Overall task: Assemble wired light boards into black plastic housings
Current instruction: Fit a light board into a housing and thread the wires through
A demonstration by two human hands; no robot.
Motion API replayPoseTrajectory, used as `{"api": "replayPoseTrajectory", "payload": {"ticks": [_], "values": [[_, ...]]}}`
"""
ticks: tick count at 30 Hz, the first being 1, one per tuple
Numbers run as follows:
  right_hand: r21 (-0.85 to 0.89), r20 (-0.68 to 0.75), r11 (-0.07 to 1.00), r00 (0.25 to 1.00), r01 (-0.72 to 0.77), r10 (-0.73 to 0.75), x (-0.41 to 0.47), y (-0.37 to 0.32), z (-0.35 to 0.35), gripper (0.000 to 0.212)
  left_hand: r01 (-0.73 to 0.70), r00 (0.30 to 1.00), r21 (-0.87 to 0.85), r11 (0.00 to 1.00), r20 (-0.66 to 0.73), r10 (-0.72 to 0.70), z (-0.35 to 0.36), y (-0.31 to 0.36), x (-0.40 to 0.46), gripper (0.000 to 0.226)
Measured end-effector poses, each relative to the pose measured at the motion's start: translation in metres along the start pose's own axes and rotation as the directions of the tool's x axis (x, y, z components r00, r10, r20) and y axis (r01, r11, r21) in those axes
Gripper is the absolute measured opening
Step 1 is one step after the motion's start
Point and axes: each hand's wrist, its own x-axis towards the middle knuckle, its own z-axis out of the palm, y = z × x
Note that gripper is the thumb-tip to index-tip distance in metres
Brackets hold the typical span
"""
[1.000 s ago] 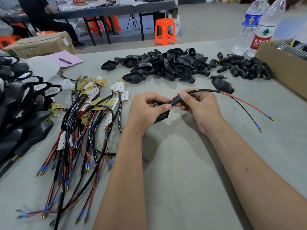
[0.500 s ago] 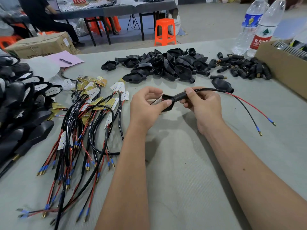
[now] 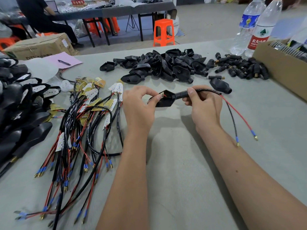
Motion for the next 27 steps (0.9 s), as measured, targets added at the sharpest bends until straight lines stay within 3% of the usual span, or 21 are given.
{"api": "replayPoseTrajectory", "payload": {"ticks": [7,10,12,18,22,27], "values": [[0.009,-0.025,0.969,0.969,0.248,-0.247,-0.005,-0.007,-0.001,0.02,-0.114,0.991,0.02,0.993,-0.061,0.115,0.007,0.002,-0.001,0.005],[-0.001,-0.032,0.953,0.952,0.303,-0.303,-0.006,-0.005,0.0,0.01,-0.037,0.996,-0.031,0.999,-0.081,0.034,0.01,0.006,-0.002,0.006],[0.011,-0.033,0.951,0.95,0.31,-0.309,-0.006,-0.004,-0.001,0.007,0.096,0.993,-0.165,0.982,-0.046,-0.105,0.011,0.006,-0.001,0.007],[0.052,-0.023,0.974,0.975,0.222,-0.221,-0.001,-0.002,-0.001,0.009,0.434,0.891,-0.43,0.792,0.075,-0.447,0.005,-0.001,0.001,0.016],[0.071,0.019,0.991,0.993,0.116,-0.118,0.0,-0.004,-0.002,0.015,0.482,0.847,-0.558,0.676,0.099,-0.522,0.002,-0.003,0.002,0.012],[0.212,-0.001,0.976,0.999,-0.042,0.044,0.001,-0.006,-0.002,0.008,0.486,0.833,-0.619,0.617,0.114,-0.542,0.0,-0.005,0.004,0.015]]}}
